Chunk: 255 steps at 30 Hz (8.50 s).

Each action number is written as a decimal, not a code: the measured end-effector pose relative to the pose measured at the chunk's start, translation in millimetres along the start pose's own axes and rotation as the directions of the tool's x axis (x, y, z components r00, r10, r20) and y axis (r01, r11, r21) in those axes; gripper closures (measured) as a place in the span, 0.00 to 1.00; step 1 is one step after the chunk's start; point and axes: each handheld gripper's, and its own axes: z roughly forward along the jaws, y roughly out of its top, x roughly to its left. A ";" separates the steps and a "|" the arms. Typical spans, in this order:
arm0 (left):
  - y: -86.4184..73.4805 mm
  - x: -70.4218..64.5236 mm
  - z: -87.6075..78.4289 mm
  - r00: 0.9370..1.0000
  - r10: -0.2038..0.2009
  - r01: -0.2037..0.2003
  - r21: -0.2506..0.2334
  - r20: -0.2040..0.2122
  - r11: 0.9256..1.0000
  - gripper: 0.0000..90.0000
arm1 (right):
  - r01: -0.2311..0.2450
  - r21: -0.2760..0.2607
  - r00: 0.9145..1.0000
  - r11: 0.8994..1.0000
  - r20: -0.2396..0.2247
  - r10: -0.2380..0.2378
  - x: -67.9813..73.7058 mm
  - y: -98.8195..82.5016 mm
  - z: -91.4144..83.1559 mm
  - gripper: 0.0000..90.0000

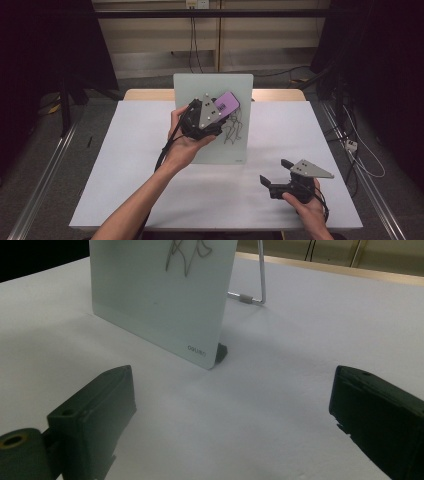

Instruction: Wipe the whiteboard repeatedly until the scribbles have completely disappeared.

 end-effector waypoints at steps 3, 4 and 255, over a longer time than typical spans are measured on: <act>0.8 1.6 4.2 1.000 -0.006 0.006 -0.005 0.003 1.000 0.46 | 0.001 0.000 1.000 1.000 0.000 -0.001 0.0 0.0 -0.2 0.05; 1.3 1.3 5.3 1.000 -0.008 0.009 -0.007 0.003 1.000 0.46 | 0.000 -0.001 1.000 1.000 -0.001 0.000 0.0 0.0 -0.3 0.05; -75.6 -78.5 40.9 0.927 0.099 -0.180 0.196 0.362 0.964 0.45 | 0.001 -0.001 1.000 1.000 -0.001 -0.001 0.1 -0.2 -1.5 0.05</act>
